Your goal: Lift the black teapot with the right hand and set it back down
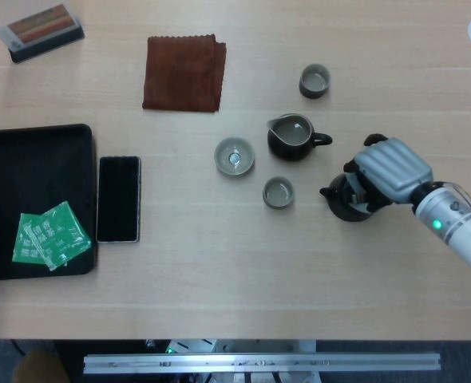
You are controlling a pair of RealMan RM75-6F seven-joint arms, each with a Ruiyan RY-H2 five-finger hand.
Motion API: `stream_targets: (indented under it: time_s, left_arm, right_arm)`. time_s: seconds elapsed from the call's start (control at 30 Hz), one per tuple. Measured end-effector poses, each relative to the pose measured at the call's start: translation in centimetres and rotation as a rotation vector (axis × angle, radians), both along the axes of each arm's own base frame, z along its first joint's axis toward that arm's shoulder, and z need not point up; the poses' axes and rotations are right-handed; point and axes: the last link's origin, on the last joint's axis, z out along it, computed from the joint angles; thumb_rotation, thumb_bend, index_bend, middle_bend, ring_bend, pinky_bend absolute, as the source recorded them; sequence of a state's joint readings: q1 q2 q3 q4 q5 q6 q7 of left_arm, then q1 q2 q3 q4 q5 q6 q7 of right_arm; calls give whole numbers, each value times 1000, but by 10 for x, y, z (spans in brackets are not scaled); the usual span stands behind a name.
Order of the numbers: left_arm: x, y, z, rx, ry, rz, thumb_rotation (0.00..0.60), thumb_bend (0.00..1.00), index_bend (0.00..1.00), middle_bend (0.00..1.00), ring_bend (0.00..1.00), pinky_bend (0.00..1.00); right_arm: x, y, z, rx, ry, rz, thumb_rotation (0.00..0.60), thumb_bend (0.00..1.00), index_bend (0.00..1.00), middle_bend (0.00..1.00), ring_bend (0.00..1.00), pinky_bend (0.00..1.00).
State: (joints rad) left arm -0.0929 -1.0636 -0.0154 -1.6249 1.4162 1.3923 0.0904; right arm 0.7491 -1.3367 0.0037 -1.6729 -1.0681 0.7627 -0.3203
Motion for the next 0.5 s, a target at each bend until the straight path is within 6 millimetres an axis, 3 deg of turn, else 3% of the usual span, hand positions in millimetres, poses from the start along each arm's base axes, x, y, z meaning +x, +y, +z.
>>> stream_targets:
  time_s: [0.17,0.5]
  left_arm:
    - [-1,-1,1,3,3,4,471,380,84,108,0,45]
    - [-3,-1,2,1,5,11,465,380,84,109,0,45]
  right_arm:
    - [-1,-2,-1,-6,-1,-7,529,465,660,674,658,200]
    - [-6,-9,-1,-22,3,-27,530,568,660,673,656,200]
